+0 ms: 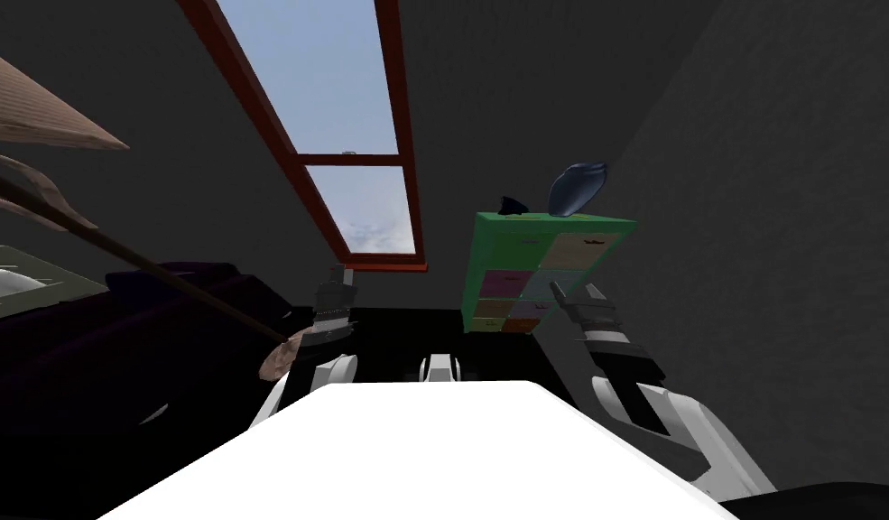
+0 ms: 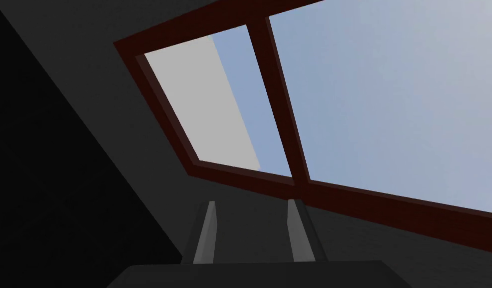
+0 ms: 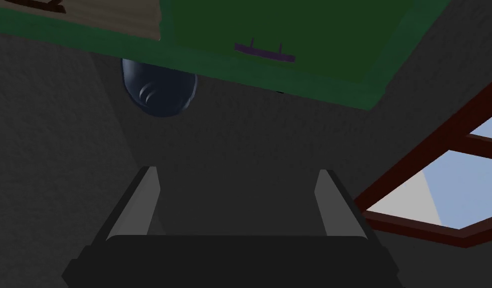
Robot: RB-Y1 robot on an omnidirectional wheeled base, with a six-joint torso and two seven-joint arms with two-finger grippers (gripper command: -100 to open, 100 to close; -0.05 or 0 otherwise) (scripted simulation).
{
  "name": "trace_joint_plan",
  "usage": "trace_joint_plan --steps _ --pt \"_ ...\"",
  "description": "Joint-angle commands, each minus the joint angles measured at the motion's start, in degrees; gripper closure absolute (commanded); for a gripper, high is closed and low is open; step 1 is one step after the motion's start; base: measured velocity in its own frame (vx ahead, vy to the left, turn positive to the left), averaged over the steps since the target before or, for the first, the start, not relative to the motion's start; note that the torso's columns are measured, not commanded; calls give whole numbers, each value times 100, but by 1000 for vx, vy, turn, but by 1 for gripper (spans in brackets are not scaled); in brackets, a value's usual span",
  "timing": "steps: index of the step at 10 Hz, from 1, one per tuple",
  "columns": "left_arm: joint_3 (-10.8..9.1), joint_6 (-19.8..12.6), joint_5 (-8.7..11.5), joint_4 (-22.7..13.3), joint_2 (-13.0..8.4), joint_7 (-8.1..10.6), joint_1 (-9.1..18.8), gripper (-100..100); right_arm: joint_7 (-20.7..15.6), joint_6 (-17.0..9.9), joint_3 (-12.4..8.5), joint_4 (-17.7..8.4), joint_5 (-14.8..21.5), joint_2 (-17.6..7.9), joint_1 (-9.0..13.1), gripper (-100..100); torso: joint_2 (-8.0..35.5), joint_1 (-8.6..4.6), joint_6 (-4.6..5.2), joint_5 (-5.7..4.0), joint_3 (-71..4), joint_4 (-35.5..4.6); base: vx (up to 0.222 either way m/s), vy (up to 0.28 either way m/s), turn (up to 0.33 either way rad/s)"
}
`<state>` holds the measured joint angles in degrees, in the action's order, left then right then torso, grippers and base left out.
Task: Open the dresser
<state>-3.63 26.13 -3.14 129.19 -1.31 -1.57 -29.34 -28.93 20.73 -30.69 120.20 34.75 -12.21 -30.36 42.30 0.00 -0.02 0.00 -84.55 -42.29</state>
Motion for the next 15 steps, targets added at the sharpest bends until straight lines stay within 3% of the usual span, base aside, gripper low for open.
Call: trace_joint_plan --steps 1,5,6,8,9,11,12,14,15 --pt "0 0 0 0 0 0 0 0 -359 -28 -346 -112 297 -71 -34 -100 -2 6 -1 2 -1 0 19 41 122" --pt "-1 0 0 0 0 0 -1 0 -1047 -65 -965 -432 914 -160 -9 -100 -3 -1 6 0 -2 1 24 38 215" --pt "0 0 0 0 0 0 0 0 -1051 -65 -965 -432 914 -160 -9 -100 0 1 0 1 -1 0 18 28 94" --pt "0 0 0 0 0 0 0 0 -1437 -91 -1361 -653 1293 -212 14 -100 0 2 0 1 0 0 26 45 256" --pt "0 0 0 0 0 0 0 0 -1502 -91 -1361 -653 1315 -212 14 -100 -4 5 0 2 -3 1 26 32 101" --pt "-1 0 0 0 0 0 -1 0 -1858 -118 -1739 -871 1684 -266 39 -100 -1 -2 1 0 -1 1 32 38 255" --pt "0 0 0 0 0 0 0 0 -1936 -118 -1739 -871 1699 -266 39 -100 -5 2 -2 1 -3 1 29 29 100" --pt "-1 0 0 0 0 0 -1 0 -2287 -143 -2093 -1079 2062 -335 64 -100 2 -1 2 0 1 -1 28 34 202" --pt "-1 0 0 0 0 0 -1 0 -2347 -143 -2093 -1079 2062 -335 64 -100 -2 2 -1 2 -1 0 27 24 118"
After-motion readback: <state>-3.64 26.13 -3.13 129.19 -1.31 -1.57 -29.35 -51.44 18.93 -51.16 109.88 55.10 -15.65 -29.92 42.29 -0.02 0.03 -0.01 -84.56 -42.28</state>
